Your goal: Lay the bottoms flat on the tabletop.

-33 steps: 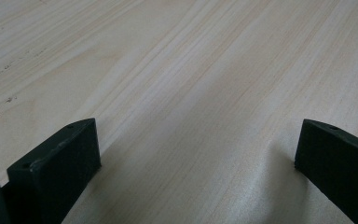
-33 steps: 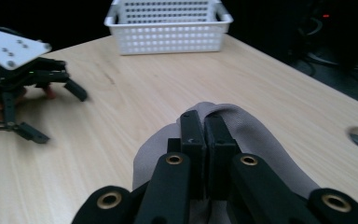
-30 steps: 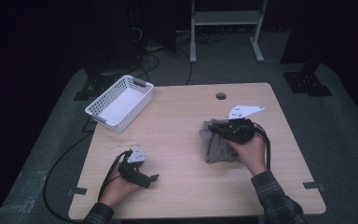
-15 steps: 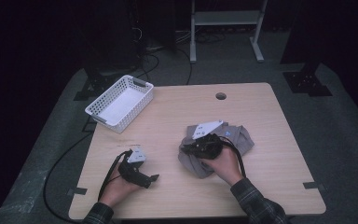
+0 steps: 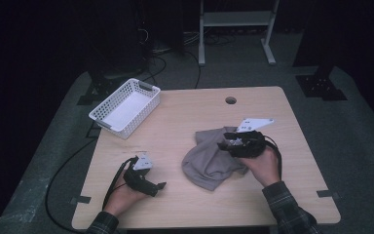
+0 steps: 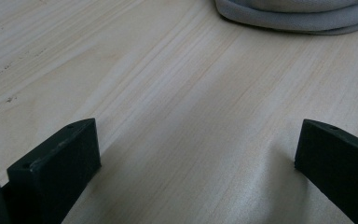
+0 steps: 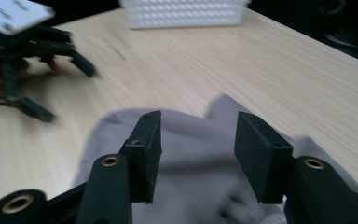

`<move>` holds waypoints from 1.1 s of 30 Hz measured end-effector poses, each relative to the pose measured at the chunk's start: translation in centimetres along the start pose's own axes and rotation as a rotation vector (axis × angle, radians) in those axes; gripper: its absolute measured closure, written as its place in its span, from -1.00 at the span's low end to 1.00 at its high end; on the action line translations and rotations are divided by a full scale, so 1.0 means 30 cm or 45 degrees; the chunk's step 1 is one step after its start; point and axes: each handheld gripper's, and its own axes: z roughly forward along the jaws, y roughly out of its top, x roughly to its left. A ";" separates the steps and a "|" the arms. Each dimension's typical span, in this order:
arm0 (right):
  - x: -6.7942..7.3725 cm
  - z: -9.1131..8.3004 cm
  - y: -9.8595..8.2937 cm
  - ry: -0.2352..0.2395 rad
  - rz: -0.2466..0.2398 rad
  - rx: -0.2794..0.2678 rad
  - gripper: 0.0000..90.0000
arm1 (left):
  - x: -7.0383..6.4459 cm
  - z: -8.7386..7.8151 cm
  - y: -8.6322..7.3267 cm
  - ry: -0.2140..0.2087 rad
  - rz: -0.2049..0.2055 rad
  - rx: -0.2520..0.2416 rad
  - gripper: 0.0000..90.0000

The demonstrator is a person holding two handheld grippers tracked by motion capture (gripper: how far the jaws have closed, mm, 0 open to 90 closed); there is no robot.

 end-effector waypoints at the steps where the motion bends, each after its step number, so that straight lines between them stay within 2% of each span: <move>1: -0.013 -0.011 -0.012 -0.014 0.012 0.005 0.09 | 0.000 0.000 0.000 0.000 0.000 0.000 -1.00; 5: -0.053 -0.040 -0.065 -0.045 0.058 0.031 0.04 | 0.000 0.000 0.000 0.002 0.001 -0.002 -1.00; 12: -0.069 -0.066 -0.171 -0.057 0.092 0.107 -0.01 | 0.000 -0.001 -0.001 0.003 0.003 -0.003 -1.00; 17: -0.095 -0.099 -0.229 -0.100 0.141 0.141 0.01 | -0.001 -0.001 -0.002 0.004 0.002 -0.002 -1.00; 22: -0.122 -0.091 -0.260 -0.116 0.187 0.190 0.02 | -0.001 -0.001 -0.002 0.004 0.003 -0.001 -1.00; 28: -0.153 -0.058 -0.275 -0.072 0.261 0.182 -0.02 | -0.001 -0.001 -0.002 0.004 0.002 -0.003 -1.00; 33: -0.156 -0.025 -0.268 -0.078 0.280 0.189 -0.13 | -0.001 -0.001 -0.002 0.004 0.002 -0.002 -1.00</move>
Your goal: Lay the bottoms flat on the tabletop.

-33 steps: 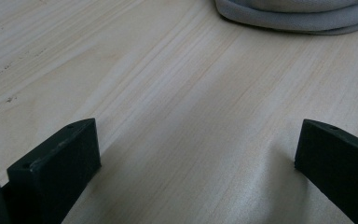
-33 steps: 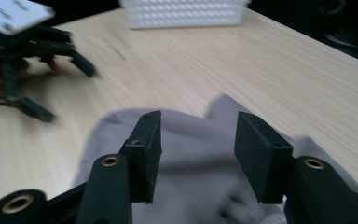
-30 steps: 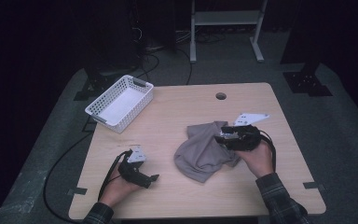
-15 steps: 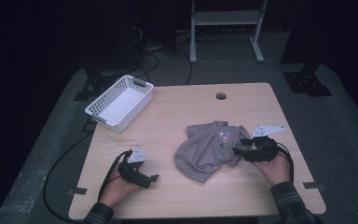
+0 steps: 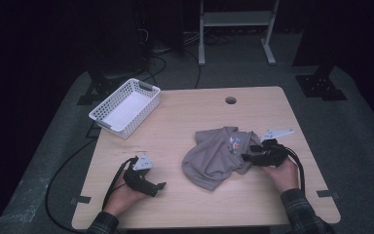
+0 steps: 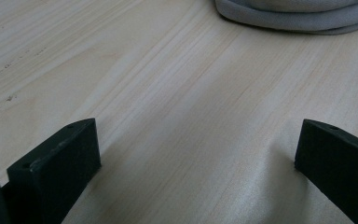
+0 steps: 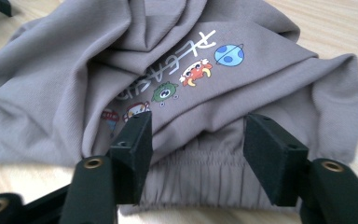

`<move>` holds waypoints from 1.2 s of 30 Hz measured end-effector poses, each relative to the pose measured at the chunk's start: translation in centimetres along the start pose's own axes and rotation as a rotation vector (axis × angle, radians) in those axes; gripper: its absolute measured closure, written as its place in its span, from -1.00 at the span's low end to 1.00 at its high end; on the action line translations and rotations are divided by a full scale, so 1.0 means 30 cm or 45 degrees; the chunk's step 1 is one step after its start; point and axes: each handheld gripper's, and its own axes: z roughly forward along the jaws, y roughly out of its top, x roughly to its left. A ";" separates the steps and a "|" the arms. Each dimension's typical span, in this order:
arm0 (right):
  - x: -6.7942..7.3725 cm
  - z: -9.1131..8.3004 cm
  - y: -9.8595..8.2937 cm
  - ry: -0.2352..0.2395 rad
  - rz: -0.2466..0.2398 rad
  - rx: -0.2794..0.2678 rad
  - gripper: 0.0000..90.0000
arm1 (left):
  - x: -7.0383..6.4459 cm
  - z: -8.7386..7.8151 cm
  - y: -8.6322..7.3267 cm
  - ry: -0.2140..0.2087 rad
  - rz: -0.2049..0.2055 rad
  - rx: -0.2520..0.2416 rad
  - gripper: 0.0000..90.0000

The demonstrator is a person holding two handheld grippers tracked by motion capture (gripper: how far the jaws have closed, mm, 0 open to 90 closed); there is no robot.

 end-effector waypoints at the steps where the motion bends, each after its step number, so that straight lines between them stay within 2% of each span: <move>1: 0.000 0.010 0.003 0.005 0.009 0.008 -0.15 | 0.000 0.000 0.000 0.000 0.000 0.000 -1.00; 3: -0.001 0.032 0.006 0.024 0.022 0.018 -0.18 | 0.000 0.000 0.000 0.000 -0.001 0.000 -1.00; 8: 0.015 0.085 0.029 -0.012 0.002 0.044 -0.13 | 0.000 0.000 0.000 0.001 0.000 0.000 -1.00; 12: 0.022 0.109 0.042 -0.078 -0.012 0.064 0.33 | 0.000 0.000 0.000 0.001 0.000 0.000 -1.00; 16: 0.018 0.106 0.058 -0.082 -0.038 0.017 0.81 | 0.000 0.000 0.000 0.001 0.000 0.001 -1.00; 20: 0.027 0.104 0.079 -0.075 -0.075 -0.011 0.92 | 0.001 0.000 0.000 0.001 0.004 0.003 -1.00; 22: 0.035 0.093 0.094 -0.053 -0.085 -0.049 0.92 | 0.001 0.000 0.000 0.001 0.005 0.003 -1.00; 25: 0.058 0.052 0.142 -0.014 -0.110 -0.150 0.93 | -0.001 0.000 0.000 0.000 -0.004 -0.001 -1.00; 29: 0.114 0.005 0.213 0.033 -0.189 -0.248 0.94 | 0.000 0.001 0.001 0.000 -0.004 0.000 -1.00; 34: 0.186 -0.017 0.282 0.119 -0.257 -0.322 0.94 | 0.000 0.001 0.001 0.000 -0.002 0.002 -1.00; 36: 0.222 -0.019 0.308 0.171 -0.291 -0.342 0.94 | 0.000 0.001 0.001 -0.002 -0.004 0.002 -1.00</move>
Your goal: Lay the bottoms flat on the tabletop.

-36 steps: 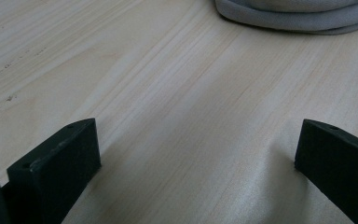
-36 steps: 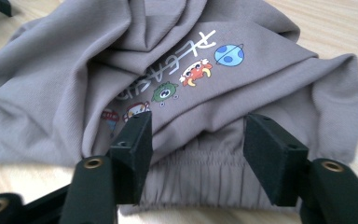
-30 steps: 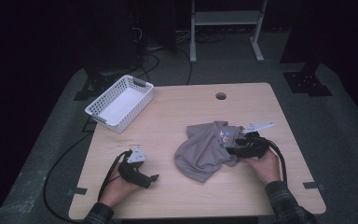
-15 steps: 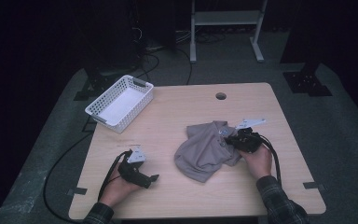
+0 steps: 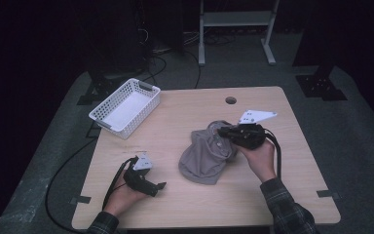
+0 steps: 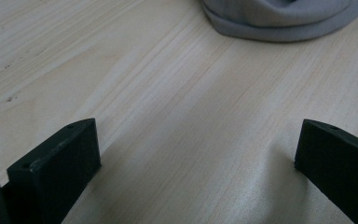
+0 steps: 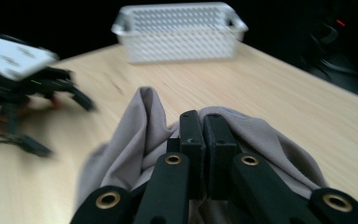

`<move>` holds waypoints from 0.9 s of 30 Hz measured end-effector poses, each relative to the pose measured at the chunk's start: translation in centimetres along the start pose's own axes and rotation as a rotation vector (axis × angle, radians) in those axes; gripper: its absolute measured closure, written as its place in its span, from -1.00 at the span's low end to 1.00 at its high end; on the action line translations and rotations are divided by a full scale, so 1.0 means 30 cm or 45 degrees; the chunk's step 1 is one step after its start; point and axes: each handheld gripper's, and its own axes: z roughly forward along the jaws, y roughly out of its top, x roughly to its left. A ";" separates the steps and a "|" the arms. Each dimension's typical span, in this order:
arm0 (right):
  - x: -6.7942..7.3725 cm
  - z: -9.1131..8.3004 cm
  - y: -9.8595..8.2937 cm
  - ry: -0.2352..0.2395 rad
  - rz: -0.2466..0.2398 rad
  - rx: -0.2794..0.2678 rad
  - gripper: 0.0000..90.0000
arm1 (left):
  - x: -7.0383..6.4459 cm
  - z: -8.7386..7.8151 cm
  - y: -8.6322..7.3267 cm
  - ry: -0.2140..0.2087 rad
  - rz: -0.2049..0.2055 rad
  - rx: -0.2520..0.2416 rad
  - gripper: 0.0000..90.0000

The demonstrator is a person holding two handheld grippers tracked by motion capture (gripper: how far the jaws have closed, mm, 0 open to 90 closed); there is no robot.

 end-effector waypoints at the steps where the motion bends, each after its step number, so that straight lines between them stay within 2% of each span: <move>1: 0.013 0.003 0.013 0.016 -0.012 -0.007 0.94 | 0.000 0.000 0.000 0.000 0.000 0.000 -1.00; 5: 0.093 0.024 0.071 0.171 -0.127 -0.055 0.94 | 0.000 0.000 0.000 0.002 -0.001 -0.004 -1.00; 6: 0.107 0.026 0.075 0.190 -0.153 -0.054 0.94 | 0.000 0.001 0.000 0.002 -0.001 -0.004 -1.00; 9: 0.146 0.032 0.081 0.200 -0.215 -0.017 0.94 | 0.000 0.000 0.000 0.003 0.002 0.000 -1.00; 15: 0.124 0.019 0.074 0.195 -0.189 -0.031 0.94 | 0.000 -0.003 0.004 0.006 -0.004 0.012 -1.00; 18: 0.118 0.009 0.076 0.189 -0.189 -0.040 0.94 | 0.005 -0.013 0.014 0.021 -0.005 0.010 -0.87; 20: 0.112 0.006 0.074 0.186 -0.184 -0.038 0.94 | 0.009 -0.026 0.029 0.015 0.001 -0.020 -0.81; 22: 0.107 0.007 0.071 0.183 -0.179 -0.037 0.94 | 0.014 -0.046 0.056 0.018 -0.001 -0.078 -0.71; 24: 0.102 0.008 0.069 0.180 -0.176 -0.033 0.94 | 0.021 -0.068 0.092 0.047 0.027 -0.152 -0.67; 27: 0.097 0.009 0.065 0.172 -0.168 -0.033 0.94 | 0.026 -0.095 0.150 0.015 0.021 -0.272 -0.56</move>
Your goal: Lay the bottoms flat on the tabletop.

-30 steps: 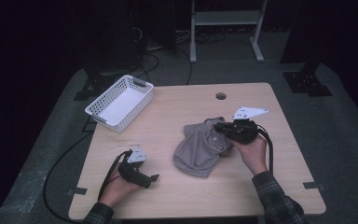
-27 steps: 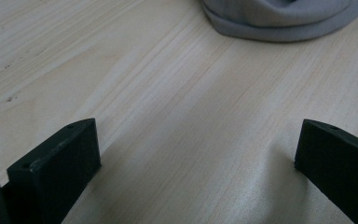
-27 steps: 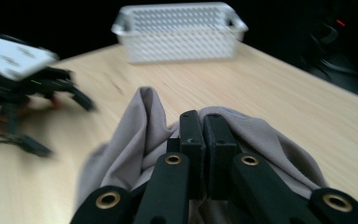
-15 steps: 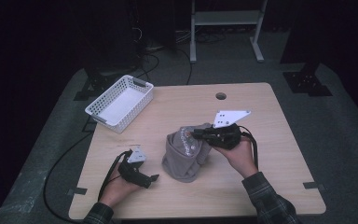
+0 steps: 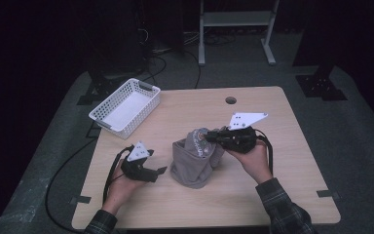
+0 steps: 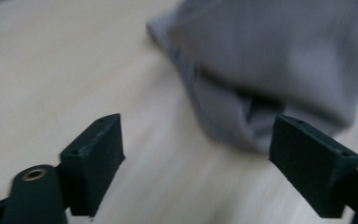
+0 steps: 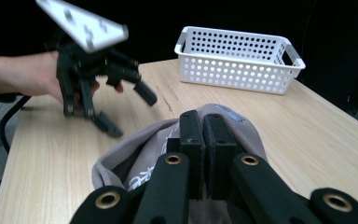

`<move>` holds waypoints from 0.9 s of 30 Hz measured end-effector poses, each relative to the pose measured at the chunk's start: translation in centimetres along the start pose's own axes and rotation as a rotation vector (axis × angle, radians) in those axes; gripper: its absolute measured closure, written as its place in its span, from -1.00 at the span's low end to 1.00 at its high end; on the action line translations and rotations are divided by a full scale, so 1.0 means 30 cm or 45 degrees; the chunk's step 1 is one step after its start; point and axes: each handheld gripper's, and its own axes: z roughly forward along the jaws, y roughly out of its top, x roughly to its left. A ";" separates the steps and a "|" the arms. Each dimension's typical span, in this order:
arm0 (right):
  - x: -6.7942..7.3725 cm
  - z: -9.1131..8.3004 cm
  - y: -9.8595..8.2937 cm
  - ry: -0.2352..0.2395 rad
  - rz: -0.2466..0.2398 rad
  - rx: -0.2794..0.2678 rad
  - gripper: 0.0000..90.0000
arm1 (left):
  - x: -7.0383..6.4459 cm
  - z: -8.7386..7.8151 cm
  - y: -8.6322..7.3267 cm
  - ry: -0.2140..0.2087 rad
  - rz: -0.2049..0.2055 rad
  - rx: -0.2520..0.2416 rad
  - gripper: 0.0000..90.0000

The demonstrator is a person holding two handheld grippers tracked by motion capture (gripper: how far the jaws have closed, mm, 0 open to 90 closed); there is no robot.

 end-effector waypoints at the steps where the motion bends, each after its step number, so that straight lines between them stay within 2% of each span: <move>1: -0.002 0.000 -0.002 -0.001 0.000 0.005 0.94 | -0.001 -0.003 0.019 -0.013 0.011 -0.023 -0.55; 5: -0.017 0.008 -0.019 -0.011 0.014 0.022 0.94 | -0.015 -0.003 0.091 -0.031 0.102 -0.098 -0.37; 8: -0.033 0.018 -0.031 -0.011 0.029 0.024 0.94 | -0.017 0.009 0.132 -0.030 0.138 -0.133 -0.25; 15: -0.065 0.092 -0.033 0.013 0.063 0.037 0.93 | 0.003 0.080 0.171 -0.056 0.182 -0.127 -0.07; 17: -0.074 0.124 -0.044 -0.018 0.075 0.071 0.91 | 0.009 0.098 0.171 -0.069 0.172 -0.116 -0.06; 20: -0.094 0.176 -0.094 -0.072 0.137 0.102 0.89 | 0.012 0.117 0.164 -0.085 0.166 -0.093 -0.04; 21: -0.100 0.193 -0.114 -0.096 0.151 0.139 0.84 | 0.012 0.122 0.161 -0.091 0.167 -0.086 -0.04; 23: -0.116 0.211 -0.146 -0.144 0.171 0.203 0.59 | 0.010 0.130 0.156 -0.098 0.174 -0.072 -0.04; 26: -0.145 0.181 -0.153 -0.187 0.220 0.215 0.35 | 0.009 0.140 0.154 -0.096 0.184 -0.055 -0.04; 27: -0.150 0.160 -0.145 -0.190 0.230 0.206 0.33 | 0.011 0.141 0.155 -0.093 0.187 -0.055 -0.04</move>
